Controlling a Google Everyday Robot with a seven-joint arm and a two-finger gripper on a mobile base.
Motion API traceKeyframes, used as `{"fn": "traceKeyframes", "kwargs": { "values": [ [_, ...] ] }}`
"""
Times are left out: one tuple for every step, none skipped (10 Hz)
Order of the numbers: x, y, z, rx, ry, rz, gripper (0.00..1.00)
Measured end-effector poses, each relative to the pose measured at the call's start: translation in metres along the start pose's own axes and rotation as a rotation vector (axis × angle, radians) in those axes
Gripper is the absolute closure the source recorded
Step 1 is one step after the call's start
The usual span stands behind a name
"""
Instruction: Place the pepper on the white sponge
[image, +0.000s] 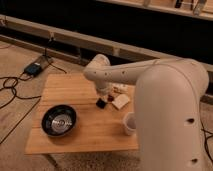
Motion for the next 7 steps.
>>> {"fn": "traceKeyframes", "kwargs": {
  "values": [
    [0.009,-0.008,0.006,-0.006,-0.003,0.023,1.00],
    [0.019,-0.018,0.014,-0.012,-0.002,0.043,1.00],
    [0.026,-0.025,0.021,-0.017,-0.001,0.055,1.00],
    [0.029,-0.030,0.025,-0.020,-0.002,0.062,1.00],
    [0.031,-0.034,0.031,-0.026,-0.005,0.069,1.00],
    [0.032,-0.036,0.036,-0.031,-0.009,0.073,1.00],
    [0.034,-0.038,0.040,-0.033,-0.009,0.074,1.00]
  ]
}}
